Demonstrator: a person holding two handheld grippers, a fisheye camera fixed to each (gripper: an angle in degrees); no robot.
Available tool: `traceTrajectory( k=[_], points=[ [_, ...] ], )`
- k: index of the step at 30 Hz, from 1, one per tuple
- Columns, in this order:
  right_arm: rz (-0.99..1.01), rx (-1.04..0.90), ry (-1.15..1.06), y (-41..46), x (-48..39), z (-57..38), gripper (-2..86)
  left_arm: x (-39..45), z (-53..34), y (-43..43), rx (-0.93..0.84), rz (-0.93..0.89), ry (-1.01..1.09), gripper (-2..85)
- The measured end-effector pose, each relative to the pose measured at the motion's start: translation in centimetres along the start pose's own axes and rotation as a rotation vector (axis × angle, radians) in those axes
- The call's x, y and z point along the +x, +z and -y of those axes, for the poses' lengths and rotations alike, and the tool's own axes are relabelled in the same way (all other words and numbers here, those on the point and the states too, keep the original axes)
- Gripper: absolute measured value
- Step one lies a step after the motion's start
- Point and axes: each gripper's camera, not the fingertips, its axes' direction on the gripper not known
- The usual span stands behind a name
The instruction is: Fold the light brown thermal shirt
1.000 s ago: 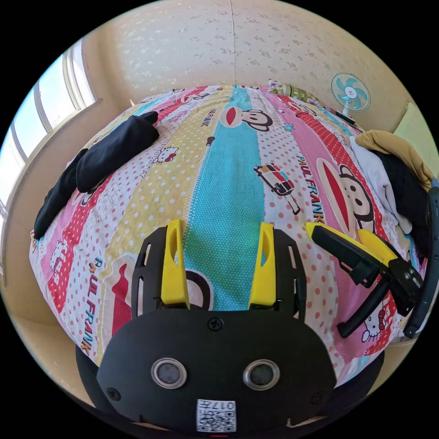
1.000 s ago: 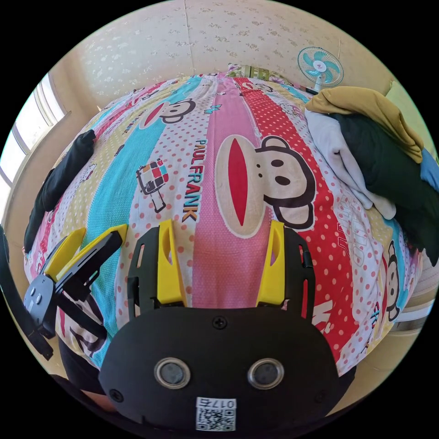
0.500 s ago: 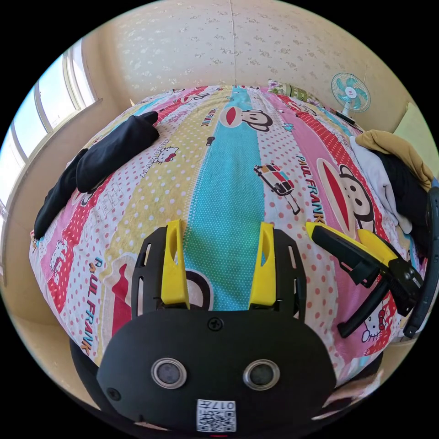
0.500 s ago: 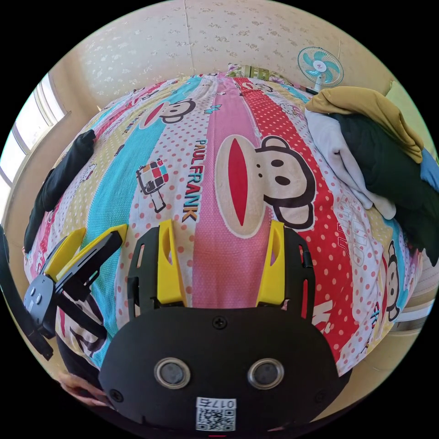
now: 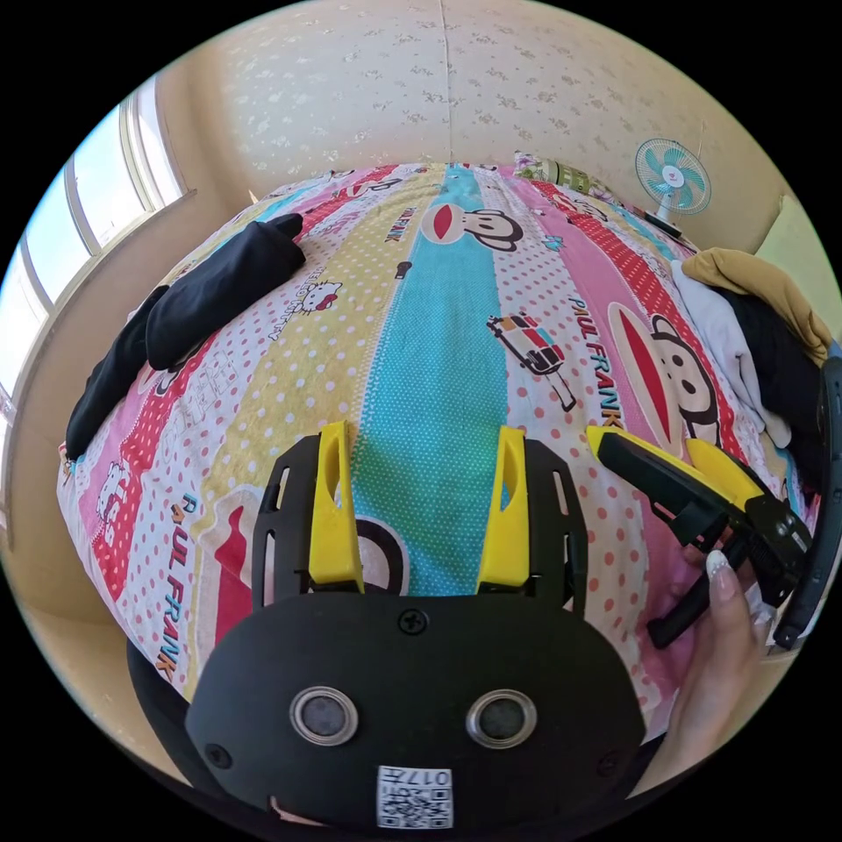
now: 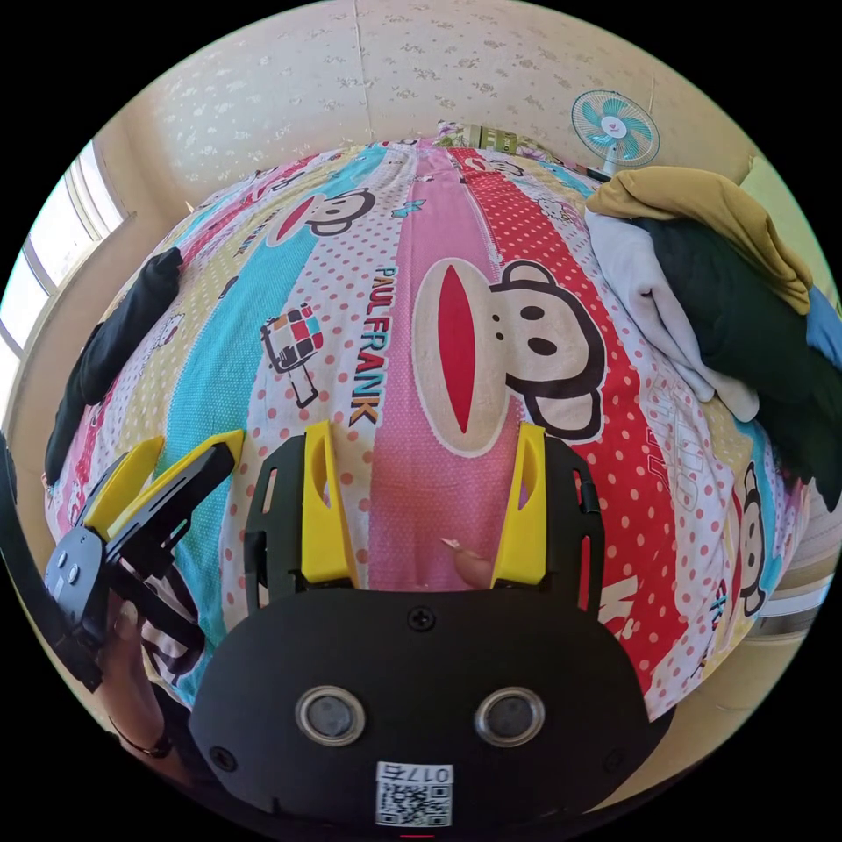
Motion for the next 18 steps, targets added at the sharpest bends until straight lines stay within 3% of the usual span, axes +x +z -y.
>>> traceTrajectory(
  k=[18],
  points=[
    [0.035,-0.002,0.002,1.2,1.3,0.3,26.8,-1.3,1.9,-2.8,0.004,-0.029,-0.001,22.0]
  ],
)
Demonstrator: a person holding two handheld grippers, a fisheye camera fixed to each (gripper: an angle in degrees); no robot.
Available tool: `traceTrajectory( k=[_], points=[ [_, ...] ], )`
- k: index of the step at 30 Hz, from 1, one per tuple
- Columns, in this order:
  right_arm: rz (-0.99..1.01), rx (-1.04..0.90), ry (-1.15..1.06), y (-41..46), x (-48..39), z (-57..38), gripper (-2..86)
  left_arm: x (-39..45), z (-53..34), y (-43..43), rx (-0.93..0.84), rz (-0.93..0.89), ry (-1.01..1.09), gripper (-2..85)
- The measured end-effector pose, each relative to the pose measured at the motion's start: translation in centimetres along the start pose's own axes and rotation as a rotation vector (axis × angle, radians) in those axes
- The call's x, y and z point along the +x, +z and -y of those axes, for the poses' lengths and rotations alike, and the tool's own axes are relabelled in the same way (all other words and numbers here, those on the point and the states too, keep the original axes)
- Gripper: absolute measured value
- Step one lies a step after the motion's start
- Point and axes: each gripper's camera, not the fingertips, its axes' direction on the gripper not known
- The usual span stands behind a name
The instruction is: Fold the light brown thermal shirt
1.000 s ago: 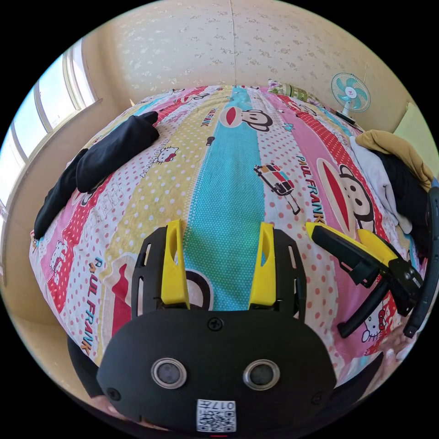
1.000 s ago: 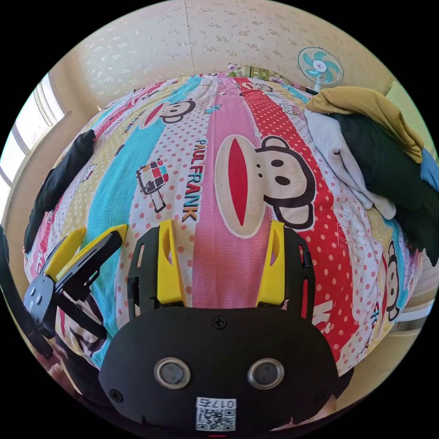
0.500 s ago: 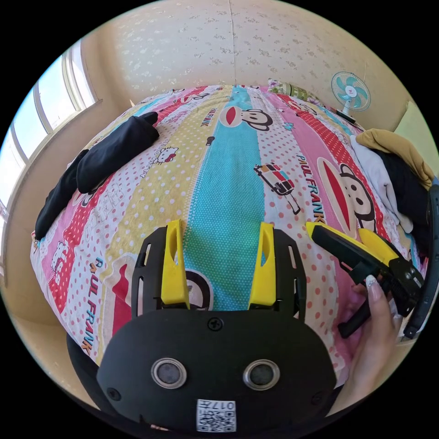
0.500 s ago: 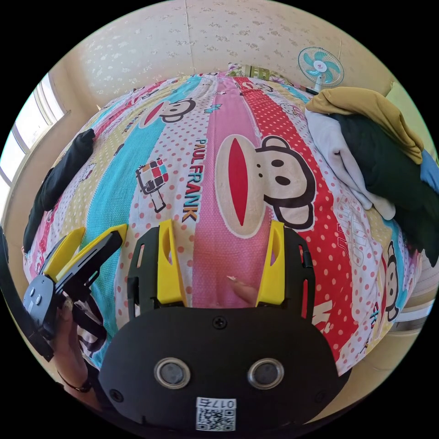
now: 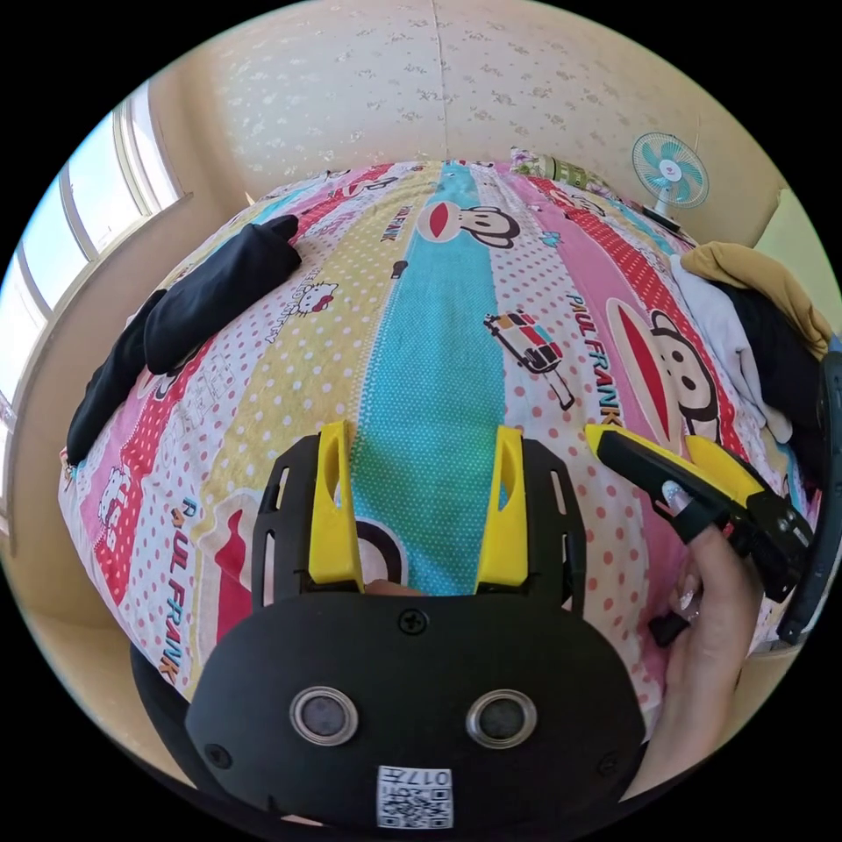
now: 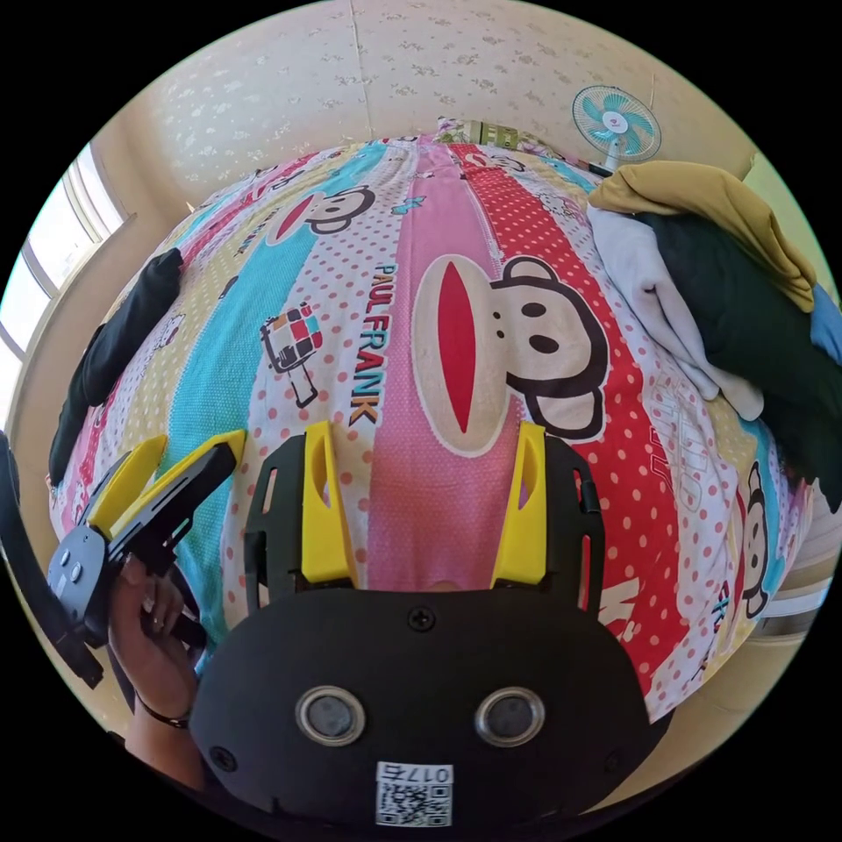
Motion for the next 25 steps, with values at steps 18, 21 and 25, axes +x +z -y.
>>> traceTrajectory(
  k=[18,21,25],
  points=[
    [0.25,0.103,-0.094,-2.1,0.0,-1.4,24.9,-8.6,3.3,-3.8,-0.024,-0.191,-0.094,10.9],
    [0.365,0.171,-0.174,-4.4,-4.1,-0.2,24.0,-14.9,2.9,-6.6,0.04,-0.247,-0.094,6.1],
    [0.571,0.192,-0.356,-5.7,-14.7,3.0,24.0,-24.8,1.7,-11.0,0.179,-0.129,-0.183,6.1]
  ],
)
